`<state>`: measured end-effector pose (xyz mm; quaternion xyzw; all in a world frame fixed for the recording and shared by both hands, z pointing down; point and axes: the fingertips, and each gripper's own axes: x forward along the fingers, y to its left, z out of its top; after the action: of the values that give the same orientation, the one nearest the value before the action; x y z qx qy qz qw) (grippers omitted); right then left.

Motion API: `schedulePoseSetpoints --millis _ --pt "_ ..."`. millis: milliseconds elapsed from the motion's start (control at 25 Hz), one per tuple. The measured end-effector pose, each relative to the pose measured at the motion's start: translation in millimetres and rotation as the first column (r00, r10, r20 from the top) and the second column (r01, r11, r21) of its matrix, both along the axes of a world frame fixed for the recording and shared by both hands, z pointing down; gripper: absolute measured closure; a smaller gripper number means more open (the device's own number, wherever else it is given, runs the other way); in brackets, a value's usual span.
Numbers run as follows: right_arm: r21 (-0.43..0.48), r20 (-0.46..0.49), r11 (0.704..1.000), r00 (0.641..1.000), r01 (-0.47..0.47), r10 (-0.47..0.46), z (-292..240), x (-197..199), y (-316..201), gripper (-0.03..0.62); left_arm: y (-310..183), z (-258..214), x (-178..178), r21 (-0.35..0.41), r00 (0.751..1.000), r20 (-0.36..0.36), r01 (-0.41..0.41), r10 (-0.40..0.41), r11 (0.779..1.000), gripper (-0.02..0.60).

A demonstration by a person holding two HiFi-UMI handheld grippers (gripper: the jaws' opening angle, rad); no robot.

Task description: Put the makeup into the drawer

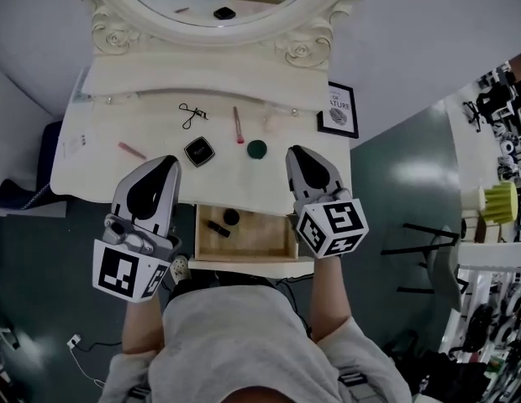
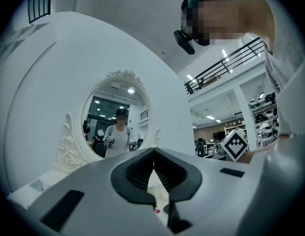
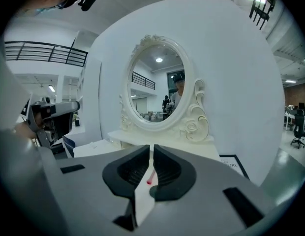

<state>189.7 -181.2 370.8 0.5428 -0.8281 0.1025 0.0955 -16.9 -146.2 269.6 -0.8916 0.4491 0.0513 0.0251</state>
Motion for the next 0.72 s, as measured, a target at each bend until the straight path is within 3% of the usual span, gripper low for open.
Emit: schedulePoseSetpoints --millis 520,720 --pt "-0.155 -0.056 0.988 0.998 0.015 -0.024 66 11 -56 0.566 -3 13 -4 -0.038 0.997 0.028 0.074 -0.073 0.997 0.566" --pt "-0.221 -0.038 0.975 0.999 -0.011 0.003 94 18 -79 0.506 -6 20 -8 -0.056 0.994 0.043 0.099 -0.096 0.994 0.566"
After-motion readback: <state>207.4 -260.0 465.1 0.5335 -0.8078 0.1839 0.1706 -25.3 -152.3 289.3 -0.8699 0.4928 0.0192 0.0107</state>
